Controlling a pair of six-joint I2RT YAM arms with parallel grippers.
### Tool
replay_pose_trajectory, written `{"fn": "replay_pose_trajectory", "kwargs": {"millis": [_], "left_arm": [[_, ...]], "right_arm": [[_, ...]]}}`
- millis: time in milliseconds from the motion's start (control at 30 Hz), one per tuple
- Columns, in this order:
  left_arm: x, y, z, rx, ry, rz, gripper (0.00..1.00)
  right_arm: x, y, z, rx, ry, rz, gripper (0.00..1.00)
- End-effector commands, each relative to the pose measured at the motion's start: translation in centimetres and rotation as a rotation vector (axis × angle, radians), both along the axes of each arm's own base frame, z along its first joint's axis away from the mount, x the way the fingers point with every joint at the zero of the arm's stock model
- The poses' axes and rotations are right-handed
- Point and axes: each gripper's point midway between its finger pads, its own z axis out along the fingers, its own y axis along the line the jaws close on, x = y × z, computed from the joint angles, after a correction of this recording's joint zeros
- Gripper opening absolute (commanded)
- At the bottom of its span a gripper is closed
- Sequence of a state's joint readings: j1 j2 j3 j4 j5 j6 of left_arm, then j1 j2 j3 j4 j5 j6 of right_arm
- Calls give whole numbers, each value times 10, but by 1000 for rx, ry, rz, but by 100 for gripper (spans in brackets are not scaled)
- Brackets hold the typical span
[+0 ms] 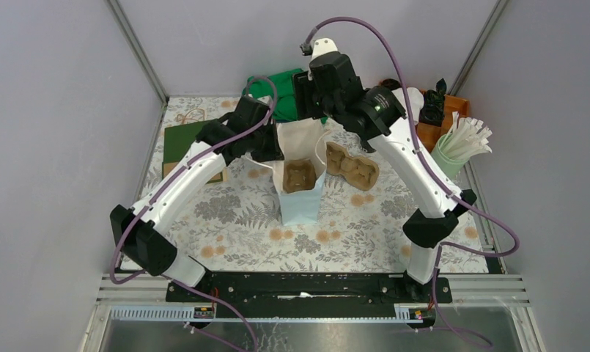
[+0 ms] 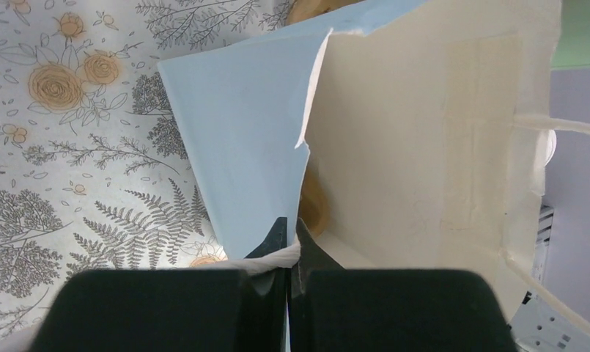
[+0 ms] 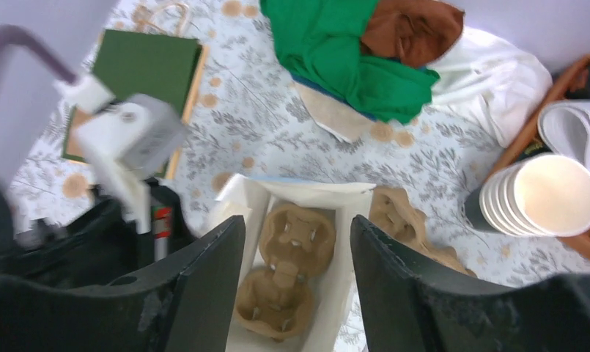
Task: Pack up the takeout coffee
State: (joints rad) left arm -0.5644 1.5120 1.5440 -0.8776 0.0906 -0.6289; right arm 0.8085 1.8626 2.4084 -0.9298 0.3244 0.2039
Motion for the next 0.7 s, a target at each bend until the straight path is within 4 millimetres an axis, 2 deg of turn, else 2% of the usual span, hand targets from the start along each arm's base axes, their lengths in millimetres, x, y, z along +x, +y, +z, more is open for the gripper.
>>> {"fn": "replay_pose_trajectory", "kwargs": {"millis": [0,100,233,333,467,600,667], "left_arm": [[6,1,45,-46,-236,-35,0],[5,4,62,-85,-344,-34,0],[-1,6,76,-122,-419,-46,0],[-3,9,75,-118,-435,-44,0],[-5,10,73,-118,-437,-45,0],[-15,10,83,-132,-525,-84,0],[-22,13,83,-137,-566,-108,0]], "right_arm": [[6,-41,-35,-78,111,-123,65],[7,-54,-65,-102,226,-161,68],[5,-60,-86,-111,313,-183,66],[1,-57,-87,-88,321,-153,61],[-13,-51,-84,-24,304,-69,64],[-26,-53,-80,31,251,-26,65],[-33,-53,-87,43,247,5,63]]}}
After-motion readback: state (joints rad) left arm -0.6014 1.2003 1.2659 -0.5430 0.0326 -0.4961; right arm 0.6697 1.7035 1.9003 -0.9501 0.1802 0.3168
